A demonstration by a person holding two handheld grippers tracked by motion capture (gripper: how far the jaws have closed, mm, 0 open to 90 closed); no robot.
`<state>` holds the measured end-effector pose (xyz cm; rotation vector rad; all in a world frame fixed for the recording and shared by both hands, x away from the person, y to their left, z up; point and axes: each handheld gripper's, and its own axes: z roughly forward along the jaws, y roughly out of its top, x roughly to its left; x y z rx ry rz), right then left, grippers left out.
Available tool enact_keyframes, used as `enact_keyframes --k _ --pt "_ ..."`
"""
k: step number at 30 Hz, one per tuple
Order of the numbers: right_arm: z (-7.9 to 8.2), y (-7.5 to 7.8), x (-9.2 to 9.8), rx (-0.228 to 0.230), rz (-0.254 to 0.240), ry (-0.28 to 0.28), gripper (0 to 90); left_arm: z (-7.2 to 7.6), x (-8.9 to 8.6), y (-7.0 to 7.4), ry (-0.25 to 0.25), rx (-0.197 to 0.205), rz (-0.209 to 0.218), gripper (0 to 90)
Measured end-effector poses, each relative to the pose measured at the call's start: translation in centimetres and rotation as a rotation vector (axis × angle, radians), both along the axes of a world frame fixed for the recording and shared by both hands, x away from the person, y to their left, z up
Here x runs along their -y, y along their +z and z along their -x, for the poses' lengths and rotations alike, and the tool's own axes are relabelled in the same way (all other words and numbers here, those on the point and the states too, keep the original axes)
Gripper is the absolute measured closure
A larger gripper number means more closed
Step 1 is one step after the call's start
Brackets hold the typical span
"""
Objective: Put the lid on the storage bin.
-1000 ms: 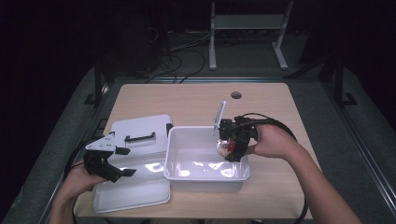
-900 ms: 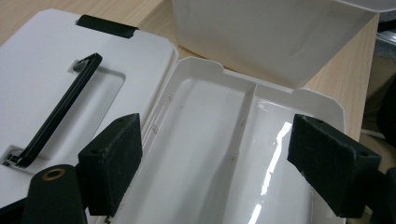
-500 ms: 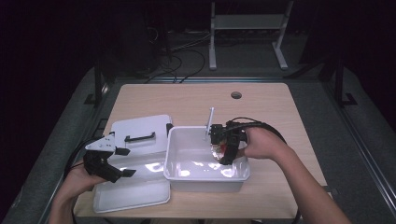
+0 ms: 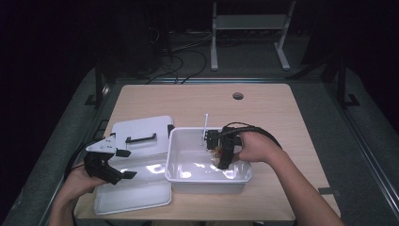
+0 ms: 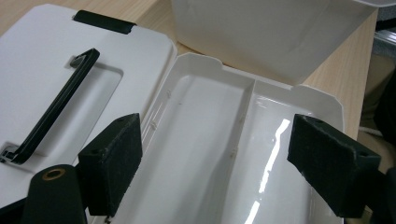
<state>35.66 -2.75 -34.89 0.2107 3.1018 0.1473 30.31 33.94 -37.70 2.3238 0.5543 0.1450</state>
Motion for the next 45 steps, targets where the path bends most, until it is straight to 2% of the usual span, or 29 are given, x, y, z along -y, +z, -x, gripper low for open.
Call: enact_keyframes --k 15,26,27,36,45 --pt "-0.3 -1.4 -0.3 -0.026 0.014 -0.015 19.8 0.0 0.0 0.0 -0.002 -0.002 -0.001 17.2" --pt "-0.3 -1.5 -0.3 -0.023 -0.001 -0.035 17.6 0.0 -0.1 0.0 0.000 -0.001 0.000 17.2" --pt "-0.4 -1.2 -0.2 -0.020 -0.022 -0.040 17.6 0.0 -0.1 0.0 -0.001 -0.001 -0.001 17.3" --pt "-0.2 0.6 0.7 -0.005 -0.093 -0.049 20.5 0.1 -0.1 0.1 -0.002 0.001 -0.002 17.3" --pt "0.2 2.7 2.3 0.027 -0.149 -0.069 21.5 0.1 0.0 0.1 -0.005 0.000 -0.003 17.2"
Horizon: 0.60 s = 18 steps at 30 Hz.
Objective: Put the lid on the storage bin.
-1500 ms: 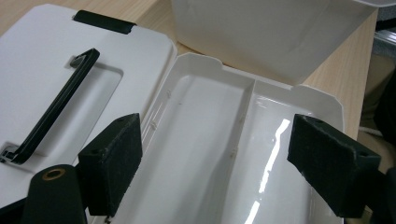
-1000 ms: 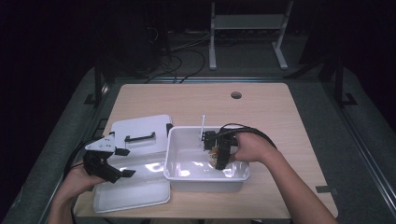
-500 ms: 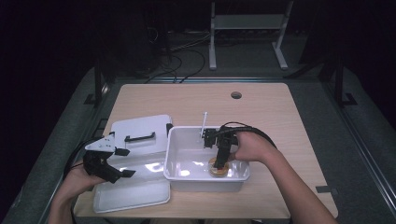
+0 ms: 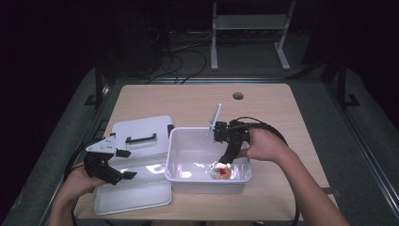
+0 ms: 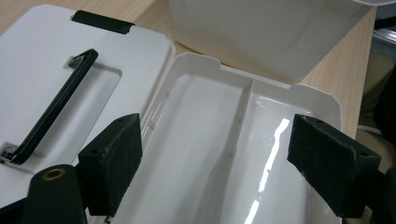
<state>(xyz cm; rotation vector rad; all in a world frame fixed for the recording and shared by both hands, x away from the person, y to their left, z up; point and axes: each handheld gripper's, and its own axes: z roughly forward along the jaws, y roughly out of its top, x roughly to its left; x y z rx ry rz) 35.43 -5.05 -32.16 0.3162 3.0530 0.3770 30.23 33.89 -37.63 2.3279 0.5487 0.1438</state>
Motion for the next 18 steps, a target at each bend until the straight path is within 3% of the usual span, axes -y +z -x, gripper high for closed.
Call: enact_keyframes --k 18 --pt "0.5 1.8 2.1 0.034 -0.050 -0.030 23.0 0.0 0.0 -0.1 0.000 -0.005 -0.003 17.3"
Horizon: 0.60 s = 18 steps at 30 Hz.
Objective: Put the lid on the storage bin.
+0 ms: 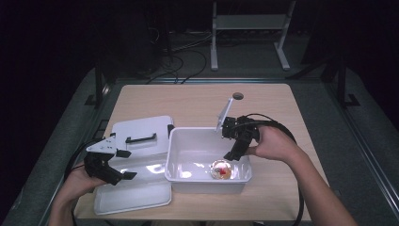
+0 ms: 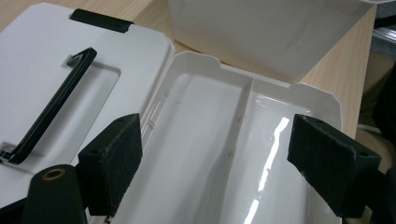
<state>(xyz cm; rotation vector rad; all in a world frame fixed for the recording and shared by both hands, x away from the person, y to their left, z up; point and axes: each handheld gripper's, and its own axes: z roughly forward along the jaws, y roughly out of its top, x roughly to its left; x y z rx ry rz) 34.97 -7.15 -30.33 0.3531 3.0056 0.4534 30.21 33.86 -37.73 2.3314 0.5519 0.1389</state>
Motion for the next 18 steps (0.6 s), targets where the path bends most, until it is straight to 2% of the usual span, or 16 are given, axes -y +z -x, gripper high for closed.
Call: enact_keyframes --k 9,10,18 --pt "0.4 1.1 2.0 0.025 -0.048 -0.030 24.9 0.0 0.1 0.0 -0.005 -0.002 -0.006 17.3" --pt "0.6 1.4 2.7 0.032 -0.066 -0.043 25.2 0.0 0.1 -0.1 -0.007 -0.002 -0.008 17.3" --pt "1.4 2.0 5.4 0.054 -0.108 -0.087 26.9 0.0 0.4 -0.1 -0.013 -0.006 -0.018 17.3"
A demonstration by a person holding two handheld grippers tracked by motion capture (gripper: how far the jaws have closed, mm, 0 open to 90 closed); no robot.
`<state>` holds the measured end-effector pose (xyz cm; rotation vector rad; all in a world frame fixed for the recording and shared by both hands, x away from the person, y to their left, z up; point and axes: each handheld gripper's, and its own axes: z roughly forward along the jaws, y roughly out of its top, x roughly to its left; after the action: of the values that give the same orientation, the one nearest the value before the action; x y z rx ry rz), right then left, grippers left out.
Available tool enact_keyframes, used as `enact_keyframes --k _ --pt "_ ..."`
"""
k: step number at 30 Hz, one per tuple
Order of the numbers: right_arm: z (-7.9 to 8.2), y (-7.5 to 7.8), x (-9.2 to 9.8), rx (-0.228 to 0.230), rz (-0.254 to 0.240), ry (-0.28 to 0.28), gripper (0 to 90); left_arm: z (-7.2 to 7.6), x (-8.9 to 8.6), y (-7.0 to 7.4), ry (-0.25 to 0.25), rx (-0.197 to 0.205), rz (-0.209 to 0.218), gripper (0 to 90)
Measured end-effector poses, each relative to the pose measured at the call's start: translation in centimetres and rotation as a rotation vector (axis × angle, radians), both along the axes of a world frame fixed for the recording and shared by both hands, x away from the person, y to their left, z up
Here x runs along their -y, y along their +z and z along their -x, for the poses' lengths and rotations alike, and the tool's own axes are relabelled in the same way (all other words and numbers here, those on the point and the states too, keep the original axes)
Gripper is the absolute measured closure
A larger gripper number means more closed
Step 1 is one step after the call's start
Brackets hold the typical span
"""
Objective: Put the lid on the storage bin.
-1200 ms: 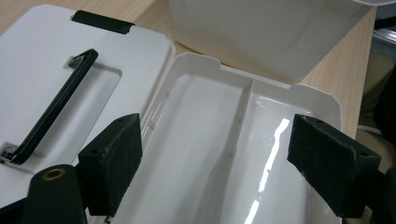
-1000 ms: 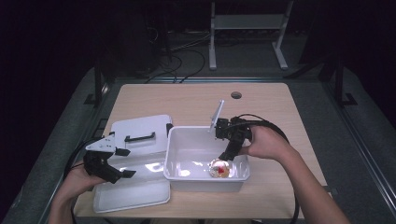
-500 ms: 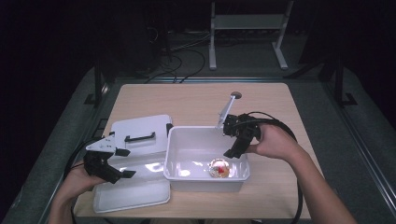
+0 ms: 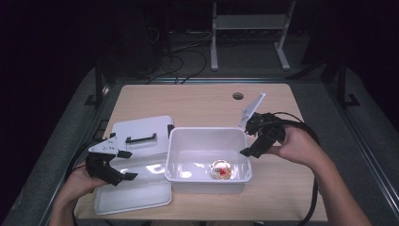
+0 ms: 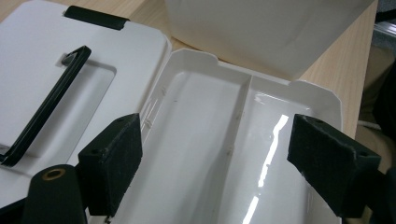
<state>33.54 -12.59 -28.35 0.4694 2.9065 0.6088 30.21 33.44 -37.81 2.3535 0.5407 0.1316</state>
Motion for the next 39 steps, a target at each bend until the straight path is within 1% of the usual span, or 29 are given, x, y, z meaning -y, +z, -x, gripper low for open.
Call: enact_keyframes --k 3,5,7,9,12,13,16,18,19,22,26,27,28,32,33,34,35,39 --pt "0.4 0.0 1.1 0.007 -0.010 -0.023 26.9 0.0 0.2 0.0 -0.008 0.004 -0.010 17.3" --pt "0.7 -0.1 1.9 0.013 -0.026 -0.036 26.9 0.0 0.4 0.0 -0.013 0.006 -0.019 17.3" --pt "1.1 -0.2 2.7 0.016 -0.036 -0.055 26.9 0.0 0.5 0.1 -0.014 0.005 -0.024 17.3" --pt "1.4 -0.6 3.5 0.021 -0.047 -0.067 26.9 0.0 0.6 0.1 -0.021 0.008 -0.040 17.3" --pt "1.9 -1.3 4.6 0.020 -0.062 -0.092 26.9 0.0 0.8 0.1 -0.024 0.010 -0.056 17.3" --pt "2.0 -1.6 4.9 0.018 -0.063 -0.102 26.9 0.0 0.9 0.2 -0.022 0.014 -0.053 17.3" --pt "2.4 -2.6 5.9 0.020 -0.079 -0.122 26.9 0.0 1.1 0.2 -0.028 0.020 -0.063 17.4" --pt "2.5 -3.4 6.4 0.015 -0.090 -0.134 26.8 0.0 1.2 0.2 -0.032 0.018 -0.077 17.4" --pt "2.6 -3.6 6.5 0.015 -0.089 -0.136 26.8 -0.1 1.3 0.2 -0.034 0.018 -0.087 17.4" --pt "2.8 -4.6 7.0 0.011 -0.102 -0.149 26.7 -0.1 1.5 0.3 -0.041 0.020 -0.102 17.4" --pt "3.0 -6.1 7.4 0.004 -0.107 -0.161 26.7 -0.2 1.5 0.4 -0.044 0.020 -0.127 17.8" --pt "3.0 -6.4 7.5 0.001 -0.110 -0.166 26.5 -0.2 1.5 0.4 -0.044 0.020 -0.127 17.8" --pt "3.1 -6.8 7.6 -0.002 -0.114 -0.175 26.1 -0.2 1.5 0.4 -0.045 0.020 -0.143 17.9" --pt "3.3 -8.1 7.8 -0.005 -0.128 -0.186 25.8 -0.2 1.5 0.3 -0.050 0.013 -0.180 18.4" --pt "3.4 -8.4 7.8 -0.007 -0.129 -0.189 25.7 -0.3 1.4 0.2 -0.059 0.007 -0.199 19.4" --pt "3.5 -8.9 7.8 -0.007 -0.131 -0.187 25.4 -0.3 1.5 0.1 -0.061 0.002 -0.210 21.4" --pt "3.5 -9.1 7.8 -0.007 -0.131 -0.193 25.3 -0.3 1.5 -0.1 -0.060 -0.001 -0.226 21.5" --pt "3.9 -10.3 7.8 -0.012 -0.133 -0.204 24.1 -0.4 1.6 -0.8 -0.083 -0.013 -0.266 26.3"
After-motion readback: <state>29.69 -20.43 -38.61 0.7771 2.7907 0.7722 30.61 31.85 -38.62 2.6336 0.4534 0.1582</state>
